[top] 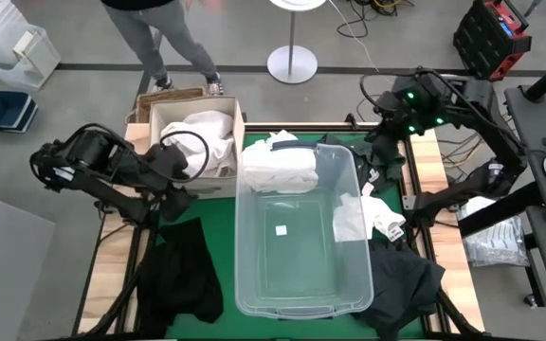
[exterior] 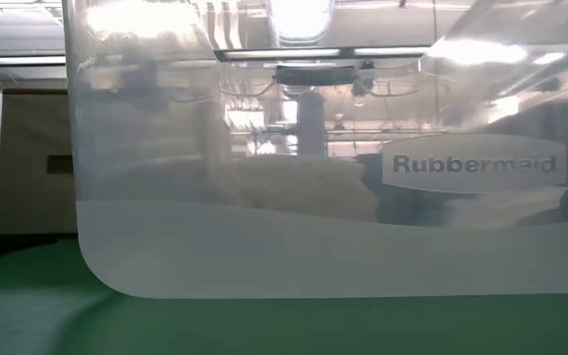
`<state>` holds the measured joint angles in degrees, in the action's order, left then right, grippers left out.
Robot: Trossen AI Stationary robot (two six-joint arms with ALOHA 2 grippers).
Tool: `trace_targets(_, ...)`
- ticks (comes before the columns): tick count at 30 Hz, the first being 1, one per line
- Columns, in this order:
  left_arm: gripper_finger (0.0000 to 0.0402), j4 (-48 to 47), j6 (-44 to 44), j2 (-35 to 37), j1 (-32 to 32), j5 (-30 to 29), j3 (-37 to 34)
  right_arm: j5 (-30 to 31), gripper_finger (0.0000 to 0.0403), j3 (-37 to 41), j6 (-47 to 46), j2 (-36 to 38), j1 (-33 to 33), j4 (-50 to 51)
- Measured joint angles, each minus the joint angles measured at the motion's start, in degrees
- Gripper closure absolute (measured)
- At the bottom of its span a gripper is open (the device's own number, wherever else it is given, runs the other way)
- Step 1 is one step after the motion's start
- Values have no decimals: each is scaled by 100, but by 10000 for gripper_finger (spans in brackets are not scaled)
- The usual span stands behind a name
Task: Sort clothes
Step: Put the right black pants into the transparent bin
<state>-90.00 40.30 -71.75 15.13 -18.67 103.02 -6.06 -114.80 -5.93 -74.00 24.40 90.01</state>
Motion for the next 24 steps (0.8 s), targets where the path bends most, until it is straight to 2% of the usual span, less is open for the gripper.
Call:
trace_targets(4, 135, -1, -604, -17, -44, -609, 0, -34, 346, 205, -375, 347, 2, 13)
trace_targets(13, 135, -3, -1021, -20, -117, -1880, 0, 10, 346, 839, -2155, 1119, -7, 5)
trace_targets(16, 135, -2, -1227, -20, -173, -1968, 0, 12, 346, 1119, -2215, 1244, -82, 6)
trace_targets(24, 135, -2, -1336, 62, -214, -1943, 0, 92, 346, 1735, -1540, 1256, -114, -426)
